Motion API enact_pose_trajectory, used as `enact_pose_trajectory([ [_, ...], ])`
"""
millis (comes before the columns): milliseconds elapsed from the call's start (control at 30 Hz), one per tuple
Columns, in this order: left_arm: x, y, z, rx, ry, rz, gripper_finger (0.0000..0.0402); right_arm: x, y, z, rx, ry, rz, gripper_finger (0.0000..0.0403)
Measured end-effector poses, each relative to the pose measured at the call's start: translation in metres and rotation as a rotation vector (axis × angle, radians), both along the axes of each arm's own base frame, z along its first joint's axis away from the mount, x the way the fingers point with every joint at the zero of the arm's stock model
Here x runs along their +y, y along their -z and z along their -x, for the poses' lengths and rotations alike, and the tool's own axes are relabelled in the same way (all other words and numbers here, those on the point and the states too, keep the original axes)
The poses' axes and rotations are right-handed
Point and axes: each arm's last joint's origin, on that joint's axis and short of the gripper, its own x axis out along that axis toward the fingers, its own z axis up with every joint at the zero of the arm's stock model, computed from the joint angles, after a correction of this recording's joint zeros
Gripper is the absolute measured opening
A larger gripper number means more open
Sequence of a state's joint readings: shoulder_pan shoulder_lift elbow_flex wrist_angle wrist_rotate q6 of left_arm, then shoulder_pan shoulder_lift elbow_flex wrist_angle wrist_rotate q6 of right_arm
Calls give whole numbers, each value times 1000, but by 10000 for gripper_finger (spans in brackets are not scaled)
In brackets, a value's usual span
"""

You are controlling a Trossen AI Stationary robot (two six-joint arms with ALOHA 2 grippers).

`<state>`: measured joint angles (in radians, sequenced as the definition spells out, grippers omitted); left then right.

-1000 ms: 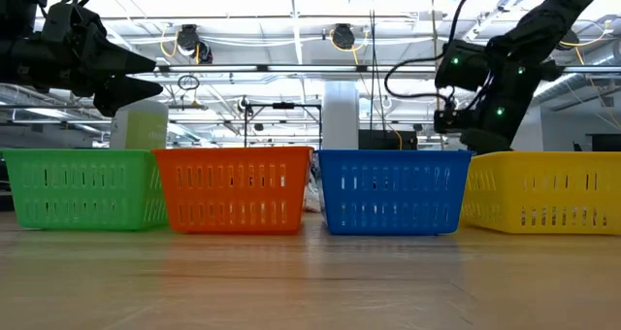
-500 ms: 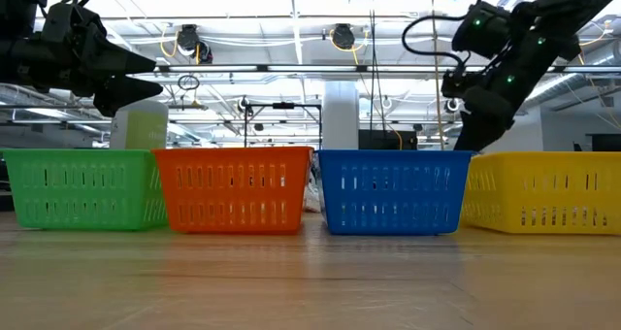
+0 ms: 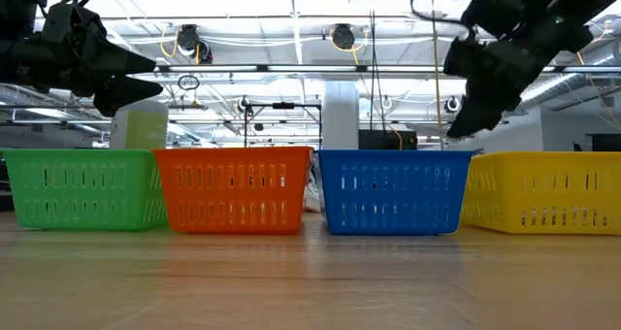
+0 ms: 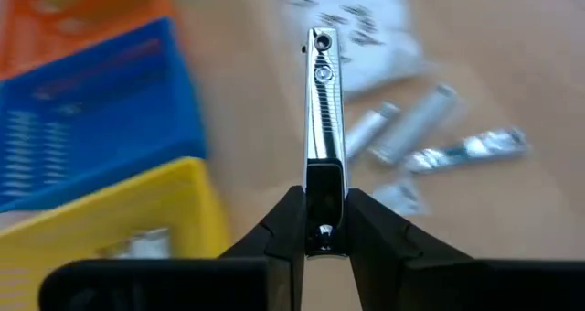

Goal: Pick & Place Travel size toiletries
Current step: Put the silver nail cutter into the yellow basket

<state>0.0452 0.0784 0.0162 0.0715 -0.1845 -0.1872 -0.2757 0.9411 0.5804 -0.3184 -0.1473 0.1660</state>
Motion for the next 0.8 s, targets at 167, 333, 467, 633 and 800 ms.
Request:
enact_pose_trajectory([
  [167,0,0,0,0,0,0,280,20,-5,-5,-52,-107,-45,52],
  [333,0,0,0,0,0,0,280,41,-7,-9,-80,-182,-91,52],
  [467,0,0,0,0,0,0,280,58,-7,-8,-69,-234,-140,52],
  [633,0,0,0,0,0,0,280,75,-6,-5,-32,-267,-199,52],
  [800,0,0,0,0,0,0,280,86,0,3,61,-236,-222,52],
])
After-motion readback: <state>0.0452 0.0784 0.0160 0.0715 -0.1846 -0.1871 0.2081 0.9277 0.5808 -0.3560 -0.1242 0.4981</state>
